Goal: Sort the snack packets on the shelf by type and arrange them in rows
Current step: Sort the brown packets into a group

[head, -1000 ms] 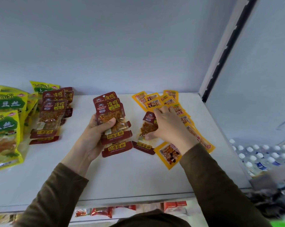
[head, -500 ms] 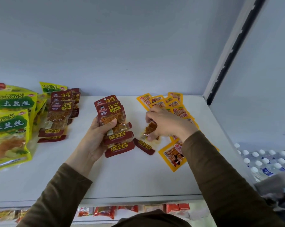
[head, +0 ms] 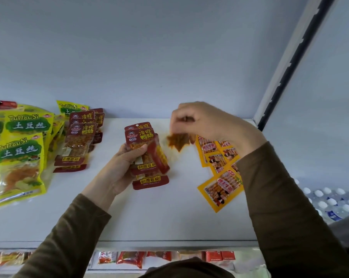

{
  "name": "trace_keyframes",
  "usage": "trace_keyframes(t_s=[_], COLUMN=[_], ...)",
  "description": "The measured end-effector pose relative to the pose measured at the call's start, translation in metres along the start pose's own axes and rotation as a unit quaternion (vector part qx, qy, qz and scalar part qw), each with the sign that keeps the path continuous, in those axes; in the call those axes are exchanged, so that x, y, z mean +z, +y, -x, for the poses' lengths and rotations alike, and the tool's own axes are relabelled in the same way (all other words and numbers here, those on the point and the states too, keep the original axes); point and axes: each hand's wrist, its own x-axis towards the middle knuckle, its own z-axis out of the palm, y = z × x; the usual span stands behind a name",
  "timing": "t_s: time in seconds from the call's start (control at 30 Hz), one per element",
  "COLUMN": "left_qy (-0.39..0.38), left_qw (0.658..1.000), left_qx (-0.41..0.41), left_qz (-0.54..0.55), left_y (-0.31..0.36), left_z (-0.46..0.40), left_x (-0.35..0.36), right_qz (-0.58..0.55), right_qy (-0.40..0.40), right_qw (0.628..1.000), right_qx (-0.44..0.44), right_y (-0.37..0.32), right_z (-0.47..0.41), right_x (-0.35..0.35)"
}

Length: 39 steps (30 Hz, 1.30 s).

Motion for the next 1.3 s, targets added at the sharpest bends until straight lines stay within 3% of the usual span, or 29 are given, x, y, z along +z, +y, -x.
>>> trace_keyframes(t_s=[0.1,0.27,0.53,0.63,0.7,0.77,0.83,1.07,1.2,1.3], left_qy=[-0.068,-0.128,-0.041,-0.007,0.009,0.03,0.045,0.092,0.149,0.173], left_qw=[0.998,0.991,0.997,0.996,0.996,0.996,0.997,0.97,0.917,0.892], left_qx=[-0.019,-0.008,0.018,0.038,0.052,0.06,0.067,0.098,0.129,0.145], left_qz=[0.001,0.031,0.056,0.075,0.073,0.052,0.013,-0.202,-0.346,-0.391], left_y=[0.002,0.005,0.005,0.01,0.015,0.019,0.022,0.049,0.059,0.06], left_z=[0.0,0.0,0.005,-0.001,-0.006,-0.011,-0.017,-0.04,-0.046,-0.047], left_x=[0.006,0.004,0.006,0.001,-0.004,-0.008,-0.012,-0.031,-0.046,-0.056], right_qz=[0.104,0.093,-0.005,-0.107,-0.24,-0.418,-0.534,-0.634,-0.613,-0.559], right_qy=[-0.084,-0.028,0.097,0.163,0.175,0.109,0.068,0.151,0.181,0.181], right_qw=[0.991,0.994,0.991,0.98,0.95,0.877,0.805,0.699,0.71,0.758], right_qx=[-0.016,-0.058,-0.091,-0.027,0.1,0.212,0.249,0.295,0.295,0.284], right_y=[-0.014,-0.01,0.007,0.013,0.014,0.013,0.012,-0.004,-0.017,-0.026], right_z=[-0.019,-0.035,-0.033,-0.037,-0.041,-0.047,-0.054,-0.093,-0.116,-0.131], right_x=[0.027,0.067,0.096,0.101,0.105,0.111,0.122,0.15,0.166,0.174])
